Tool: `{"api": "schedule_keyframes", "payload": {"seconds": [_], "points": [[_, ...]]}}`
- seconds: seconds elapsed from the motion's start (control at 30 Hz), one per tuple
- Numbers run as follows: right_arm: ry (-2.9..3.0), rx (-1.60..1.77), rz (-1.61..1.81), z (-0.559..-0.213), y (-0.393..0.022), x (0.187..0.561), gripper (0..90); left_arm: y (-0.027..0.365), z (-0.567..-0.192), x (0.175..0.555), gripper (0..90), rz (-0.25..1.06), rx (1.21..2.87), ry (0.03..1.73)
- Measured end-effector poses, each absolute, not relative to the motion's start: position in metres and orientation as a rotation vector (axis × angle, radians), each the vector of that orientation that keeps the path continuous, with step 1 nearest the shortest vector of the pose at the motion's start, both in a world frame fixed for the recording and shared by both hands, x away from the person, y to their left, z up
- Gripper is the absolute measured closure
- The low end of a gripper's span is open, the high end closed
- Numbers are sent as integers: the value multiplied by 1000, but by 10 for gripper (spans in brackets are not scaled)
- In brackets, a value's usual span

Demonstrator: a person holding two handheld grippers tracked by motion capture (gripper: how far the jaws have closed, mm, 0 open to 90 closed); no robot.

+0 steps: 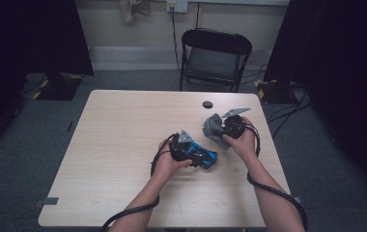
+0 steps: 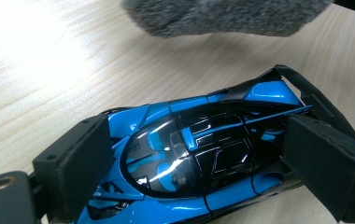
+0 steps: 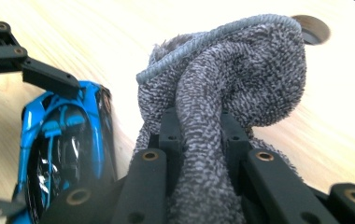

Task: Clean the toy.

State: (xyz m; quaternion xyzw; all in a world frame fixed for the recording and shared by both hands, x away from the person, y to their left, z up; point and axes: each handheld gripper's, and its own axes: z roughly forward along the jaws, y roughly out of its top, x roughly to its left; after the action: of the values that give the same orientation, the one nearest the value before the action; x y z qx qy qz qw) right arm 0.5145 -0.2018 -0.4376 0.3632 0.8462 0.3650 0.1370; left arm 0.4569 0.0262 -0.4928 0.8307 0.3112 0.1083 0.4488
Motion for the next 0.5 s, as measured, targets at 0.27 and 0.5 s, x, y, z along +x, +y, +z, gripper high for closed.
{"api": "schedule_keyframes", "payload": {"seconds": [0.27,0.5], "points": [[2463,1041,1073,-444,-182,531,760,26,-493,457,83,265,2053,772],[2478,1022,1063,-454,-163,539,760,27,-493,456,83,269,2053,770]]}}
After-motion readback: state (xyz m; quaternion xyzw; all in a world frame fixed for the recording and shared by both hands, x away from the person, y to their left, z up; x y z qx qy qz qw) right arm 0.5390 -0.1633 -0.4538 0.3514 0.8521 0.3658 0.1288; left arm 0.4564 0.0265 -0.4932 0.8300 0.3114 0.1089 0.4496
